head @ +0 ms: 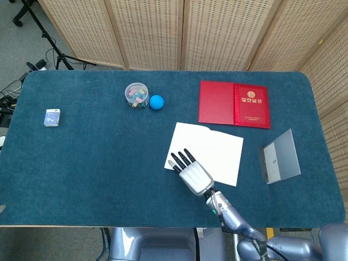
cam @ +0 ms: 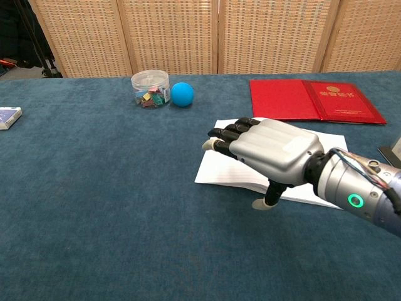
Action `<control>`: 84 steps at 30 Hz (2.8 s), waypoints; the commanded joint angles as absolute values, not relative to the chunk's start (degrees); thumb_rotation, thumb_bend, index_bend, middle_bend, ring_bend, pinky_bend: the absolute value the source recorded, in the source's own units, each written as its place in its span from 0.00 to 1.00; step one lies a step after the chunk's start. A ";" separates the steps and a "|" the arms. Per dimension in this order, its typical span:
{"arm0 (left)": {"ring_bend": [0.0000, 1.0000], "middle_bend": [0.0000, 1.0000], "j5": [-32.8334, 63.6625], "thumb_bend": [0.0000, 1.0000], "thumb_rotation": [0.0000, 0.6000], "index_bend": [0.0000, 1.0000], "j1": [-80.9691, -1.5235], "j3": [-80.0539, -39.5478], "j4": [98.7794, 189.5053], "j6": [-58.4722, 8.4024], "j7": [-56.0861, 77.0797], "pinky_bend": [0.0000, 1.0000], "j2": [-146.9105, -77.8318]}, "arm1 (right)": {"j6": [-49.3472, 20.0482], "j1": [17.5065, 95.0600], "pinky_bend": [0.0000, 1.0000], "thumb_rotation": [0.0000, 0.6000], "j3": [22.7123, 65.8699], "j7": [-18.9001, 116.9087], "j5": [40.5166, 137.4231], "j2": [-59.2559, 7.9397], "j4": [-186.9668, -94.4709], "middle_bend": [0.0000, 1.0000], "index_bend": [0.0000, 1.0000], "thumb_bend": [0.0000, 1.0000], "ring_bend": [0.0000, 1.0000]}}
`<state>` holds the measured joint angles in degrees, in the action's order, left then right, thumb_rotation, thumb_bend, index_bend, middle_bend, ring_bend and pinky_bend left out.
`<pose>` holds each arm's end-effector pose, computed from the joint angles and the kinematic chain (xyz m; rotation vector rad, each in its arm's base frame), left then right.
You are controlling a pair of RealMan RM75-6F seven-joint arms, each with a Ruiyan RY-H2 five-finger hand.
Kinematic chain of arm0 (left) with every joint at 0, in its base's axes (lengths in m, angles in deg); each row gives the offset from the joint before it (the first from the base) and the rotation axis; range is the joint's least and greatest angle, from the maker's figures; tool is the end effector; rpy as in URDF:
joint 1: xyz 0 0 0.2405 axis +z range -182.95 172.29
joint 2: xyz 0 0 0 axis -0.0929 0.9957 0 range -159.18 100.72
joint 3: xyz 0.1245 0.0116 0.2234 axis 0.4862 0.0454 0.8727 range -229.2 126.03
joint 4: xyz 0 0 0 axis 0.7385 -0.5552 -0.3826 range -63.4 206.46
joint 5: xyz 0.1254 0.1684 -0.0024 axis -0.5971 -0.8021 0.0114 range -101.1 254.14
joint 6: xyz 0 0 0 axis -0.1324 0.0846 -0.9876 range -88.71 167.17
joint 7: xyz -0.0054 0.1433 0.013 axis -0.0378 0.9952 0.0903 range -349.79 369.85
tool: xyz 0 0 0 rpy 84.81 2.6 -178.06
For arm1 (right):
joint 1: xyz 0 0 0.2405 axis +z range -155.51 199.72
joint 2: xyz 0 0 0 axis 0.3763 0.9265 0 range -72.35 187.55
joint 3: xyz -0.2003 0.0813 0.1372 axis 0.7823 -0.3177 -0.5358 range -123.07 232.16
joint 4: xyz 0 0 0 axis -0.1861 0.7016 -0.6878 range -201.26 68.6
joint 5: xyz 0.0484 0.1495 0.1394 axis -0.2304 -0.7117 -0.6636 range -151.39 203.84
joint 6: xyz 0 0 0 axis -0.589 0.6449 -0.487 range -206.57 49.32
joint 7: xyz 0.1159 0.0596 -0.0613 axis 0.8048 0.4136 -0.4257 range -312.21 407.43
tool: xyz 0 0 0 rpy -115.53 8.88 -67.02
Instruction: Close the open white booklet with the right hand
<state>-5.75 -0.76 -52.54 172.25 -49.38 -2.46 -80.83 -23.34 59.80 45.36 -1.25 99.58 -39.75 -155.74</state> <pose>-0.3261 0.1205 0.2214 -1.1522 -1.0863 -0.8817 -0.1056 -0.2820 -0.0646 2.1027 -0.4792 0.8165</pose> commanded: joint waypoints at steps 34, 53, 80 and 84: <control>0.00 0.00 -3.84 0.00 1.00 0.00 -2.24 -53.16 172.11 -46.13 -5.00 0.00 -79.36 | -20.79 65.68 0.00 1.00 45.78 -7.11 89.05 -48.18 -145.76 0.00 0.00 0.41 0.00; 0.00 0.00 -4.27 0.00 1.00 0.00 -2.01 -53.04 171.55 -46.45 -6.47 0.00 -79.11 | -18.96 66.81 0.00 1.00 46.30 -10.96 85.42 -50.72 -143.39 0.00 0.00 0.39 0.00; 0.00 0.00 -4.90 0.00 1.00 0.00 -1.86 -52.72 171.57 -46.78 -6.36 0.00 -79.26 | -16.06 67.19 0.00 1.00 45.04 -9.70 83.38 -51.55 -142.81 0.00 0.00 0.75 0.00; 0.00 0.00 -5.01 0.00 1.00 0.00 -1.73 -52.67 171.53 -46.99 -6.56 0.00 -79.27 | -15.60 66.46 0.00 1.00 44.86 -7.30 83.50 -51.15 -143.32 0.00 0.00 0.75 0.00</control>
<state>-5.00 -1.74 -52.67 171.54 -46.98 -6.55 -79.27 -15.84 66.81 44.93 -8.12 83.43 -51.34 -143.08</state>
